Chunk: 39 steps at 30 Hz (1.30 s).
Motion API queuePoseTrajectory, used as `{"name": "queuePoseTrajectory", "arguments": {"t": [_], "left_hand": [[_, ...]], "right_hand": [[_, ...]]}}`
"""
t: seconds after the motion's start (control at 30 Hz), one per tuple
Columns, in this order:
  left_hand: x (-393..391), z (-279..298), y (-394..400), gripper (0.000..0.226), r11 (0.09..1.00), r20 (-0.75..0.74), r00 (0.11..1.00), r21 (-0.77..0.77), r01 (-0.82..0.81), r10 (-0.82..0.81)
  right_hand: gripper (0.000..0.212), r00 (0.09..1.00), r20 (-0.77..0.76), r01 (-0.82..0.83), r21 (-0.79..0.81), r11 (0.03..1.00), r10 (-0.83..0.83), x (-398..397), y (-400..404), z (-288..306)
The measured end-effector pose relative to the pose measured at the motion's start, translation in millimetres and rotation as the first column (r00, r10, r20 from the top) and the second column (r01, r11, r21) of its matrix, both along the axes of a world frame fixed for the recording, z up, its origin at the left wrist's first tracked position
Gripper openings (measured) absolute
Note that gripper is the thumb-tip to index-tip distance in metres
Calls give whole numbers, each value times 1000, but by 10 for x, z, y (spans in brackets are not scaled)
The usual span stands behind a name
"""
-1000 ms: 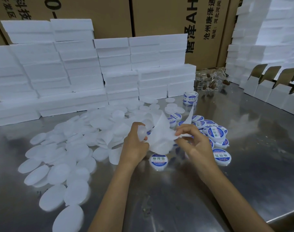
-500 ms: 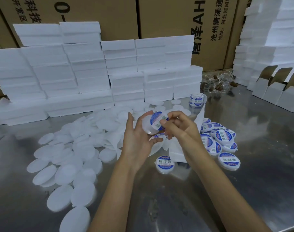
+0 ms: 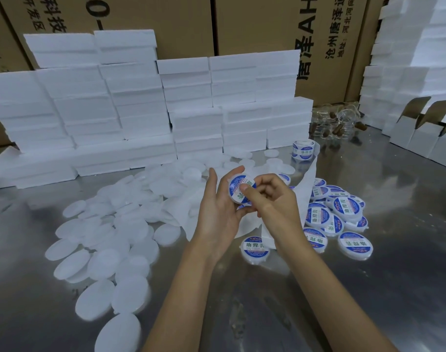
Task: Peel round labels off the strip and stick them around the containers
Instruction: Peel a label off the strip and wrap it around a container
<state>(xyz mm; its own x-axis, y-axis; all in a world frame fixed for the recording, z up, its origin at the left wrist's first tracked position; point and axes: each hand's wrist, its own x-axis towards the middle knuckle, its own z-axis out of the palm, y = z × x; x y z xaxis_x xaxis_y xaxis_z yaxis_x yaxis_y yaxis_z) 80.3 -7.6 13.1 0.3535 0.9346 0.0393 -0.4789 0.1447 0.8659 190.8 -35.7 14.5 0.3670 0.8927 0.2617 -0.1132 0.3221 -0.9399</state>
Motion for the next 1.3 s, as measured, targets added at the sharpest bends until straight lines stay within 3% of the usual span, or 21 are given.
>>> {"name": "queuePoseTrajectory", "arguments": {"t": [0.43, 0.57, 0.67, 0.8, 0.93, 1.17, 1.3], "left_hand": [[73, 6, -10, 56, 994, -88, 995, 106, -28, 37], [122, -3, -10, 42, 975, -181, 980, 217, -48, 88], [141, -17, -6, 38, 969, -185, 976, 236, -74, 119], [126, -25, -14, 45, 988, -78, 992, 122, -93, 103], [60, -6, -60, 50, 996, 47, 995, 22, -89, 88], [56, 19, -110, 66, 991, 287, 957, -104, 79, -46], [72, 39, -133, 58, 989, 218, 971, -81, 122, -102]], "right_hand": [[16, 994, 53, 98, -13, 995, -97, -42, 13, -30], [19, 968, 190, 174, -26, 984, -166, -47, 9, -60], [22, 871, 403, 296, 24, 955, -280, -67, -12, -83], [29, 729, 587, 372, 92, 923, -353, -164, -27, -114], [73, 705, 610, 405, 73, 912, -362, -126, -9, -115], [59, 484, 797, 478, 105, 872, -361, -131, -34, -130], [50, 444, 800, 490, 160, 857, -404, -55, -20, -143]]}}
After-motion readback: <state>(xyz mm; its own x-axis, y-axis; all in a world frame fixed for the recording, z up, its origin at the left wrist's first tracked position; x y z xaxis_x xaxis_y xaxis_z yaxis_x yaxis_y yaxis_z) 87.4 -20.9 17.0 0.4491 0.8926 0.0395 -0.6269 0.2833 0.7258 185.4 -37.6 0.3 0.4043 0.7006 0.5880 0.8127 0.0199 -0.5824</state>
